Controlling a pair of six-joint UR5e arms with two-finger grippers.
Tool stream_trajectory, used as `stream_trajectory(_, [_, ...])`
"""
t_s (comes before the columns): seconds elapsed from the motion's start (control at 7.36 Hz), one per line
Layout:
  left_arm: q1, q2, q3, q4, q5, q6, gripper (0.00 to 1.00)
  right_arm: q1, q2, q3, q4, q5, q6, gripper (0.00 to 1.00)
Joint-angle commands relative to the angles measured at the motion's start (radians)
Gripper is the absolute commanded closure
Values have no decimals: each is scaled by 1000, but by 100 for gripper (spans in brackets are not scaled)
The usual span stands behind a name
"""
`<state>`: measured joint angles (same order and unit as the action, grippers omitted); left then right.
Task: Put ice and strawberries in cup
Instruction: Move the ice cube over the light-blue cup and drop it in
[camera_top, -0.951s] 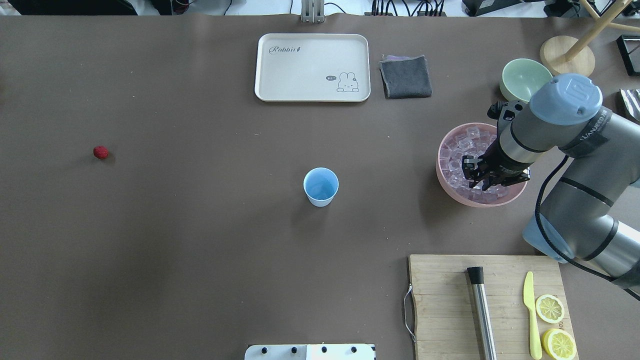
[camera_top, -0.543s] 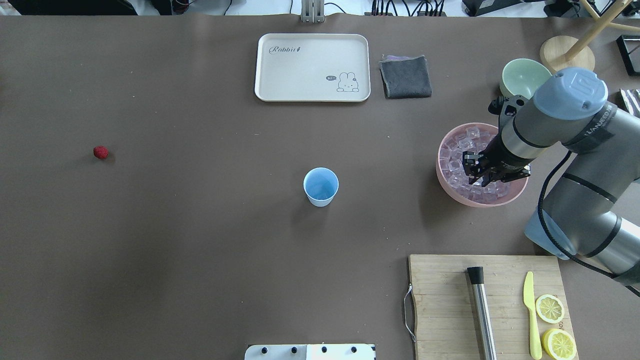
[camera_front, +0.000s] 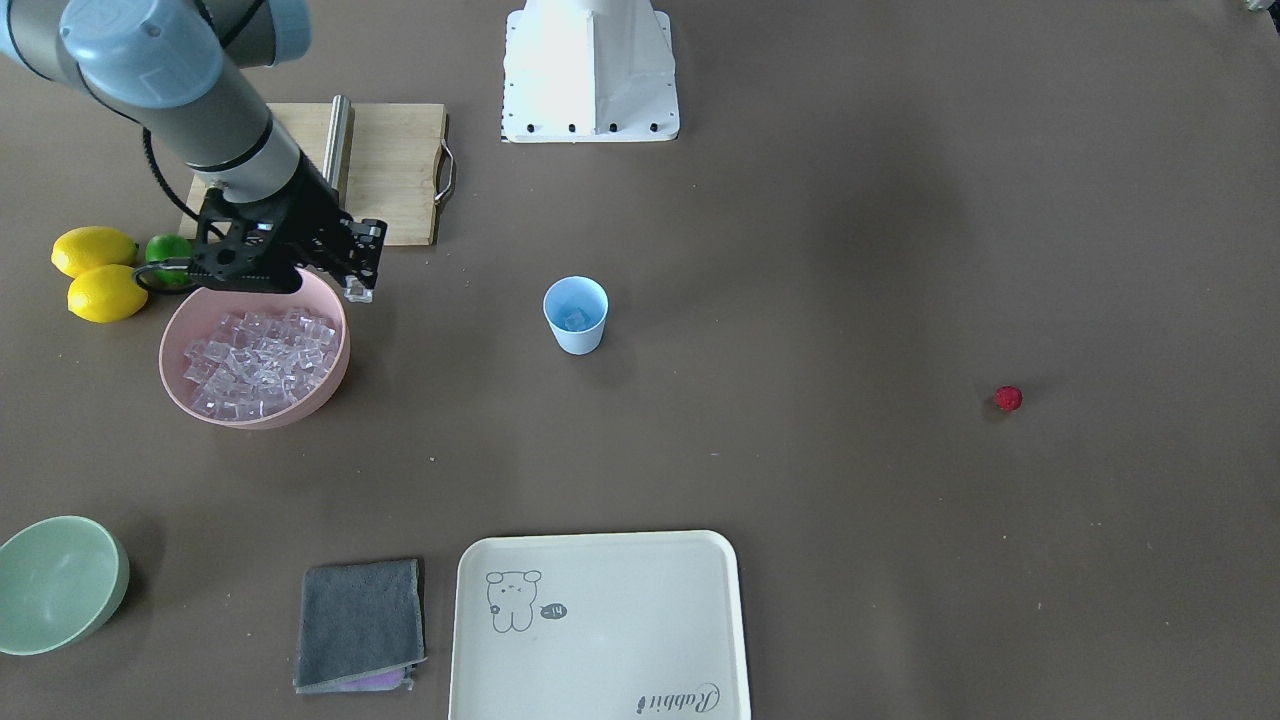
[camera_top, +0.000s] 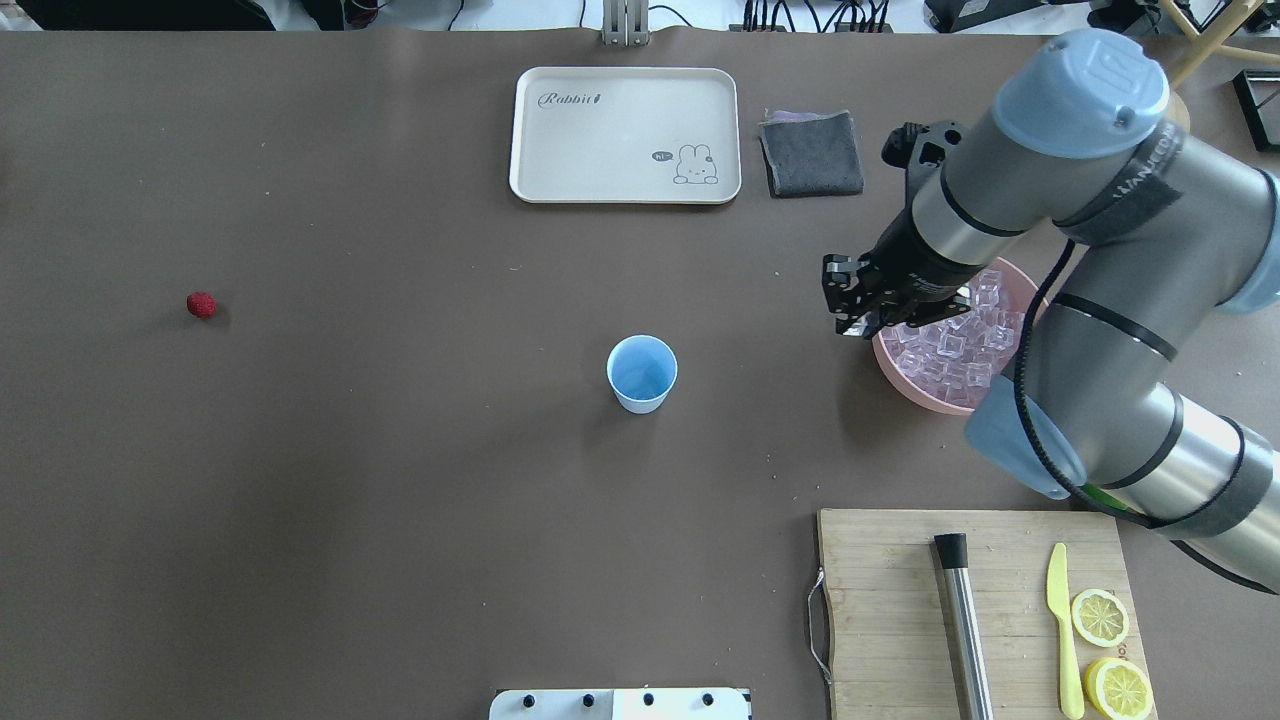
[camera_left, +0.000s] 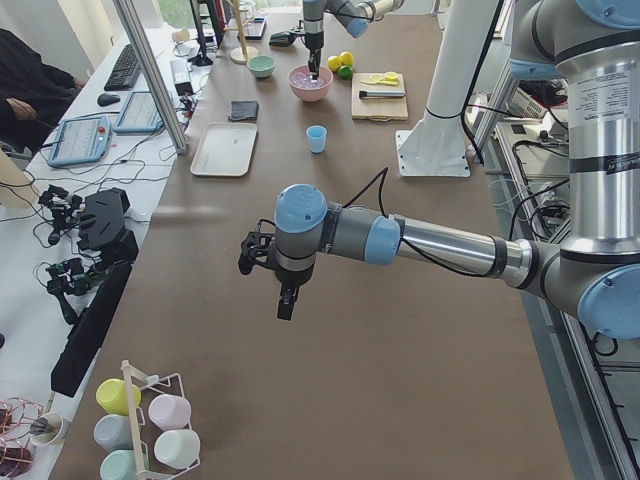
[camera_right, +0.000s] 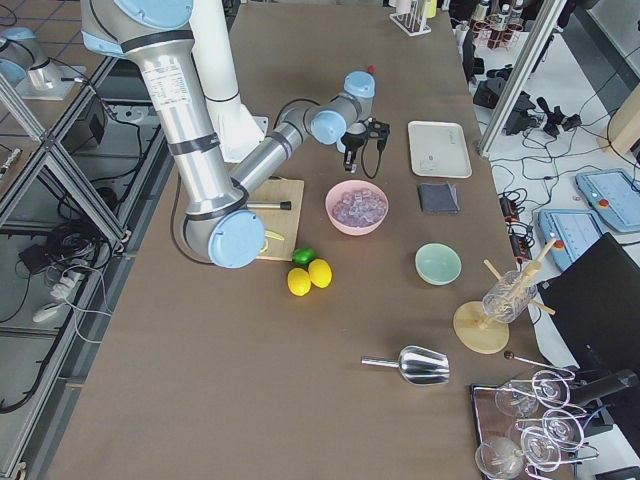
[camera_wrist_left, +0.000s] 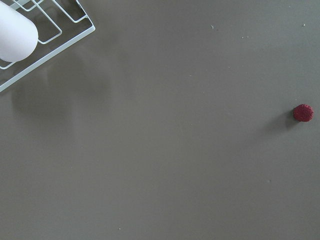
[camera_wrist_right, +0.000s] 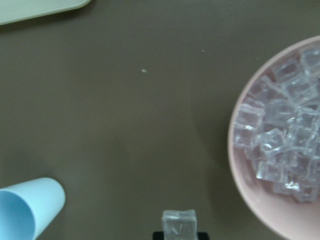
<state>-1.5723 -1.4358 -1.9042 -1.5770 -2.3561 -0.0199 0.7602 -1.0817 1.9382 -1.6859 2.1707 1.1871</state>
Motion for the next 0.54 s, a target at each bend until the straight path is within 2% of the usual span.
stream_trajectory(0.0, [0, 0, 0, 0, 1, 0, 3, -92, 177, -74, -34, -44, 116, 100])
stream_trajectory(0.14, [0, -2, 7, -1, 1, 2, 3, -128, 253, -152, -32, -86, 153, 100])
stream_trajectory(0.27, [0, -2, 4, -2, 1, 2, 3, -146, 291, -209, -18, -91, 161, 100])
stream_trajectory(0.41, [-2, -2, -1, -2, 1, 2, 3, -168, 292, -247, 38, -107, 172, 100])
